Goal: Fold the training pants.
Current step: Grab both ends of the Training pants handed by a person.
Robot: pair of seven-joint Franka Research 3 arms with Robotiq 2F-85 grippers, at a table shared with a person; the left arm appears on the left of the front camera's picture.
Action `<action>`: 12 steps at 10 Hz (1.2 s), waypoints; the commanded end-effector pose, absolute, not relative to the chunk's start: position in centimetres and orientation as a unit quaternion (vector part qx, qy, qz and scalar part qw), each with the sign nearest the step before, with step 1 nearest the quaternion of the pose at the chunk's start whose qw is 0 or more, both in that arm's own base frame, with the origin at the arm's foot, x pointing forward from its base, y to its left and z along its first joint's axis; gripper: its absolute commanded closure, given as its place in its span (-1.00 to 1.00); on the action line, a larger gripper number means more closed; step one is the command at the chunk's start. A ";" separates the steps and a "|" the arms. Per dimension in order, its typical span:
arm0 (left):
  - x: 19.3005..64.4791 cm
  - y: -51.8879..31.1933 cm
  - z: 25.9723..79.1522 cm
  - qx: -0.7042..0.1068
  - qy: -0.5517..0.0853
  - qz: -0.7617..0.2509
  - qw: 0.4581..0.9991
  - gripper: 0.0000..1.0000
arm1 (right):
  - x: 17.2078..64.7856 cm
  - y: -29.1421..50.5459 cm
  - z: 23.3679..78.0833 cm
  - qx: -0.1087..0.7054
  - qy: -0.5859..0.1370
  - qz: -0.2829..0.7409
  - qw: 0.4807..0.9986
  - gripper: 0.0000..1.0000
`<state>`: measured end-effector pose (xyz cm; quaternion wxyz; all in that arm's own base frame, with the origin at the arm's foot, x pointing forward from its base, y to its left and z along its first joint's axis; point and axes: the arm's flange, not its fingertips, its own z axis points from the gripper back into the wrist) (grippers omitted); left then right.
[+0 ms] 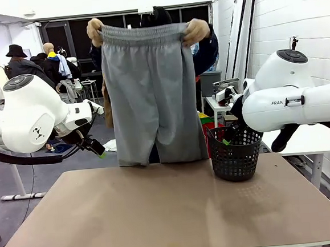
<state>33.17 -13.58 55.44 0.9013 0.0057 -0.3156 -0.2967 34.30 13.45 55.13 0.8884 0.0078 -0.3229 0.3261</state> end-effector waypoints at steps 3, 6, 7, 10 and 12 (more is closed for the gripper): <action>33.2 -13.6 55.4 0.006 -0.316 -0.298 0.901 -1.00 | 34.3 13.4 55.1 0.007 -0.325 0.329 0.887 -1.00; 33.2 -13.6 55.4 0.006 -0.316 -0.298 0.901 -1.00 | 34.3 13.4 55.1 0.007 -0.325 0.329 0.887 -1.00; 33.2 -13.6 55.4 0.006 -0.316 -0.298 0.901 -1.00 | 34.3 13.4 55.1 0.007 -0.325 0.329 0.887 -1.00; 33.2 -13.6 55.4 0.006 -0.316 -0.298 0.901 -1.00 | 34.3 13.4 55.1 0.007 -0.325 0.329 0.887 -1.00; 33.2 -13.6 55.4 0.006 -0.316 -0.298 0.901 -1.00 | 34.3 13.4 55.1 0.007 -0.325 0.329 0.887 -1.00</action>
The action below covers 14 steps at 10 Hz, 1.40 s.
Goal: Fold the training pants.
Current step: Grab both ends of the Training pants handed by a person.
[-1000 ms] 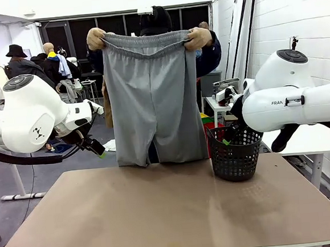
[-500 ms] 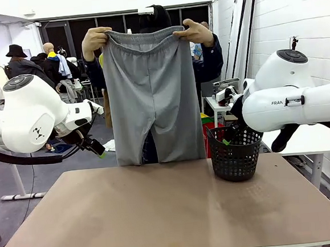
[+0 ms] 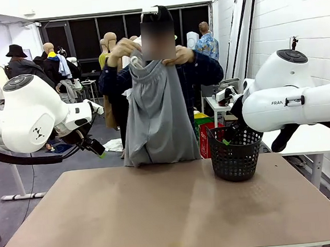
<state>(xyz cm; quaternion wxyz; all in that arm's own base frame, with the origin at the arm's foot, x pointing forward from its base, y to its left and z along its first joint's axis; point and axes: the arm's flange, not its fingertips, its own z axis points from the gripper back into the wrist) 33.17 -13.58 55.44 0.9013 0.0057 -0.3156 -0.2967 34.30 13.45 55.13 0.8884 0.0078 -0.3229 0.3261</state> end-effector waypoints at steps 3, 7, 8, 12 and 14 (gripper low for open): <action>33.2 -13.6 55.4 0.006 -0.316 -0.298 0.901 -1.00 | 34.3 13.4 55.1 0.007 -0.325 0.329 0.887 -1.00; 33.2 -13.6 55.4 0.006 -0.316 -0.298 0.901 -1.00 | 34.3 13.4 55.1 0.007 -0.325 0.329 0.887 -1.00; 33.2 -13.6 55.4 0.006 -0.316 -0.298 0.901 -1.00 | 34.3 13.4 55.1 0.007 -0.325 0.329 0.887 -1.00; 33.2 -13.6 55.4 0.006 -0.316 -0.298 0.901 -1.00 | 34.3 13.4 55.1 0.007 -0.325 0.329 0.887 -1.00; 33.2 -13.6 55.4 0.006 -0.316 -0.298 0.901 -1.00 | 34.3 13.4 55.1 0.007 -0.325 0.329 0.887 -1.00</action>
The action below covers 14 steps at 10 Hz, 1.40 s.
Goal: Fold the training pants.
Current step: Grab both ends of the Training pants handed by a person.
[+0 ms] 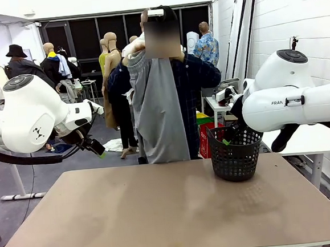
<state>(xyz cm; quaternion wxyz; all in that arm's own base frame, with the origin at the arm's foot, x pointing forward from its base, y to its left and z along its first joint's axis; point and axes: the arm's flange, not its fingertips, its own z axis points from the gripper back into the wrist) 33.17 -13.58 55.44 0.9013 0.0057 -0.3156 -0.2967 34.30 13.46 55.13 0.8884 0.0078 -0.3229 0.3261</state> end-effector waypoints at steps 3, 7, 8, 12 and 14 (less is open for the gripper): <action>33.2 -13.6 55.4 0.006 -0.316 -0.298 0.901 -1.00 | 34.3 13.4 55.1 0.007 -0.325 0.329 0.887 -1.00; 33.2 -13.6 55.4 0.006 -0.316 -0.298 0.901 -1.00 | 34.3 13.4 55.1 0.007 -0.325 0.329 0.887 -1.00; 33.2 -13.6 55.4 0.006 -0.316 -0.298 0.901 -1.00 | 34.3 13.4 55.1 0.007 -0.325 0.329 0.887 -1.00; 33.2 -13.6 55.4 0.006 -0.316 -0.298 0.901 -1.00 | 34.3 13.4 55.1 0.007 -0.325 0.329 0.887 -1.00; 33.2 -13.6 55.4 0.006 -0.316 -0.298 0.901 -1.00 | 34.3 13.4 55.1 0.007 -0.325 0.329 0.887 -1.00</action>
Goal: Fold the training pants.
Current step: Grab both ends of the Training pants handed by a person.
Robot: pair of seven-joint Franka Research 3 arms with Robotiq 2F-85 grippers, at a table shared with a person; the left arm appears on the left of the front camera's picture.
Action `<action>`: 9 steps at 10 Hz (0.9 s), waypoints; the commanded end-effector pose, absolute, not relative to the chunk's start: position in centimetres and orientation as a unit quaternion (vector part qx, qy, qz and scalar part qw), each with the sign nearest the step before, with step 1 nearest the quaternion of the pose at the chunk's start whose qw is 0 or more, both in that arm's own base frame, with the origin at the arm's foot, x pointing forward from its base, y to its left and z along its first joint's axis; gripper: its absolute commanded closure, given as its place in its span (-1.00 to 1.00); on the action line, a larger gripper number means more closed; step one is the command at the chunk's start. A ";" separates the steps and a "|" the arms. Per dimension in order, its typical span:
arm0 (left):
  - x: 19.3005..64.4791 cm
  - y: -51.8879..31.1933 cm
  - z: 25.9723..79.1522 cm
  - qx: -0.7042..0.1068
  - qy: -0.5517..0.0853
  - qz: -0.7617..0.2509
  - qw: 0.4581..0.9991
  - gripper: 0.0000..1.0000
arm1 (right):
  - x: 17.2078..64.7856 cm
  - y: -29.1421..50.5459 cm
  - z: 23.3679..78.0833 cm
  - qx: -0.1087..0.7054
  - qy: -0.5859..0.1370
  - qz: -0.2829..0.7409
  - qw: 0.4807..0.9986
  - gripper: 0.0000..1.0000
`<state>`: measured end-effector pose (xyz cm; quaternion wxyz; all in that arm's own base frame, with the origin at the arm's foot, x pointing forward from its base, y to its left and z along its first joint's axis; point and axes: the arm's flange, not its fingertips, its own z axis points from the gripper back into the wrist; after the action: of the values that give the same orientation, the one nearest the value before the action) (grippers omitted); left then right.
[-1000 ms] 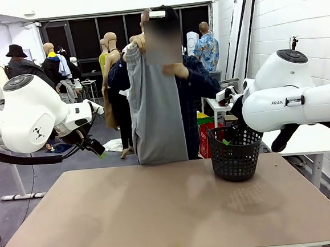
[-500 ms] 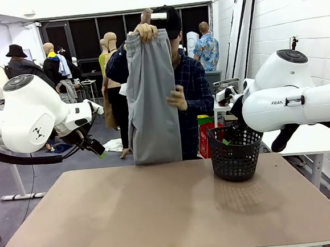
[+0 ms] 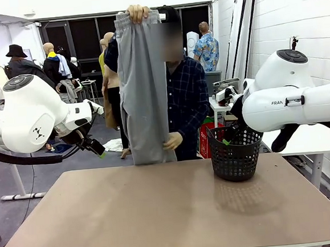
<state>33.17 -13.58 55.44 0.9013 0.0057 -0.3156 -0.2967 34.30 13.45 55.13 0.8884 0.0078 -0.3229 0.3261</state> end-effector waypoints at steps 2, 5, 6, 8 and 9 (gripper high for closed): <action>33.2 -13.6 55.4 0.006 -0.316 -0.298 0.901 -1.00 | 34.3 13.4 55.1 0.007 -0.325 0.329 0.887 -1.00; 33.2 -13.6 55.4 0.006 -0.316 -0.298 0.901 -1.00 | 34.3 13.4 55.1 0.007 -0.325 0.329 0.887 -1.00; 33.2 -13.6 55.4 0.006 -0.316 -0.298 0.901 -1.00 | 34.3 13.4 55.1 0.007 -0.325 0.329 0.887 -1.00; 33.2 -13.6 55.4 0.006 -0.316 -0.298 0.901 -1.00 | 34.3 13.4 55.1 0.007 -0.325 0.329 0.887 -1.00; 33.2 -13.6 55.4 0.006 -0.316 -0.298 0.901 -1.00 | 34.3 13.4 55.1 0.007 -0.325 0.329 0.887 -1.00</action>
<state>33.17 -13.58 55.44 0.9013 0.0057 -0.3156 -0.2967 34.30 13.45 55.13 0.8884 0.0078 -0.3229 0.3261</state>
